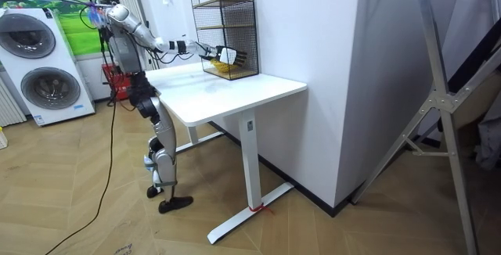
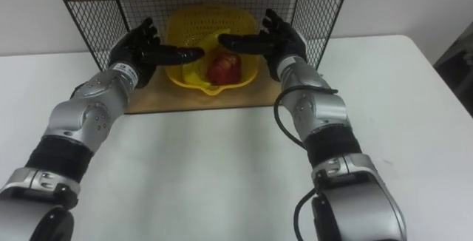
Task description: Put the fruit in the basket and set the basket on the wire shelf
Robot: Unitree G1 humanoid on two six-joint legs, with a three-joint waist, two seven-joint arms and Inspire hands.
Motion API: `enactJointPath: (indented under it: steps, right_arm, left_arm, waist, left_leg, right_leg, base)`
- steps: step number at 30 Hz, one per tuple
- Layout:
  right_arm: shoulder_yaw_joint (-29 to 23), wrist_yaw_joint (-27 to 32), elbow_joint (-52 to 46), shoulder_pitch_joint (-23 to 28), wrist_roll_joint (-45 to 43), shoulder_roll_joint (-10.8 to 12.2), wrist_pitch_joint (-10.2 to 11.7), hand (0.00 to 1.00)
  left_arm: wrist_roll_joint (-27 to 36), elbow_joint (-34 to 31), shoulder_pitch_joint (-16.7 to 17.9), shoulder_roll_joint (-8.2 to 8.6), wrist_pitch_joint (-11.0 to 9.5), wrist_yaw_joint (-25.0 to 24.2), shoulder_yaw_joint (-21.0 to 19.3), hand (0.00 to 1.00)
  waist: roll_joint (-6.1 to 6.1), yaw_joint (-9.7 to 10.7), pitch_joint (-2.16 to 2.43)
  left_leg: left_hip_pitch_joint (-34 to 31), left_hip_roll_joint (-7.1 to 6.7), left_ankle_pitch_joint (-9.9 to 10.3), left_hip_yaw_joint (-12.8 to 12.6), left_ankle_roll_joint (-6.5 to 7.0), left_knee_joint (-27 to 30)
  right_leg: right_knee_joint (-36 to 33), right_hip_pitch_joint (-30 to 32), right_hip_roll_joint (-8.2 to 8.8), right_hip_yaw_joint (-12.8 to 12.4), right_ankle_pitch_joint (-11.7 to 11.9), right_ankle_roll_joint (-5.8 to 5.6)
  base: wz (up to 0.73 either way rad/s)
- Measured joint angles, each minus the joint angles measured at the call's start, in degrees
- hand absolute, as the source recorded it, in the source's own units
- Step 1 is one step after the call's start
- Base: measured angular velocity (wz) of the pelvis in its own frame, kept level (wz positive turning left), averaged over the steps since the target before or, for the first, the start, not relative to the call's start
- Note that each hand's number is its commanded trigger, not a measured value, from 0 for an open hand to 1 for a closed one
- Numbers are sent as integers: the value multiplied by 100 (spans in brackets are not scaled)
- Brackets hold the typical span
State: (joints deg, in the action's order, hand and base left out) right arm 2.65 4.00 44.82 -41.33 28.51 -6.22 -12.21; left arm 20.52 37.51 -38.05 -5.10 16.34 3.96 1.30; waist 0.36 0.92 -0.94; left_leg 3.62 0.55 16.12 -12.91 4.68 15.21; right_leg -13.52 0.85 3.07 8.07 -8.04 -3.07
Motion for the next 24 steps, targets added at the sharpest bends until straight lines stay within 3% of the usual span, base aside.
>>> enactJointPath:
  steps: [8,12,14,15,16,20,24]
  right_arm:
    - [1,-45,-16,3,-14,-12,-1,0]
    - [0,-55,-639,337,-482,-124,4,0]
    - [0,-64,-1134,639,-496,-166,16,0]
    - [1,-100,-1400,838,-500,-176,21,0]
    - [6,-131,-1592,1017,-493,-201,38,0]
    - [62,-307,-1972,1684,-939,-213,48,0]
    - [32,-373,-2414,2176,-1476,-222,34,0]
  left_arm:
    - [10,42,18,-20,0,58,-111,0]
    - [-151,-161,120,-92,-2,77,-120,0]
    - [-142,-582,371,-169,-22,75,-101,0]
    - [-129,-857,607,-220,-62,73,-98,0]
    - [-105,-1057,808,-249,-79,67,-58,0]
    - [-275,-1861,1587,-205,-76,-35,31,0]
    - [-412,-2442,2224,-191,-78,-181,37,0]
  waist:
    - [21,-14,17]
    - [53,0,66]
    - [52,10,75]
    - [52,24,123]
    - [51,34,126]
    - [21,28,184]
    - [-10,24,196]
  left_leg:
    - [40,-2,-2,85,-3,10]
    - [67,-1,-7,151,-12,10]
    - [115,-5,-13,207,-22,5]
    - [135,-6,-15,211,-25,4]
    - [215,-4,-27,221,-45,-13]
    - [418,16,-43,214,-72,-70]
    - [327,18,-64,217,-66,-73]
  right_leg:
    - [-5,-14,-20,-5,4,11]
    - [5,-50,-26,-2,17,32]
    - [43,-125,-25,-1,21,38]
    - [105,-200,-21,-1,25,45]
    - [119,-287,-19,4,29,51]
    - [178,-479,-21,11,38,75]
    - [92,-385,-14,10,52,101]
  base:
    - [-3]
    - [-1]
    - [0]
    - [0]
    - [0]
    - [2]
    - [1]
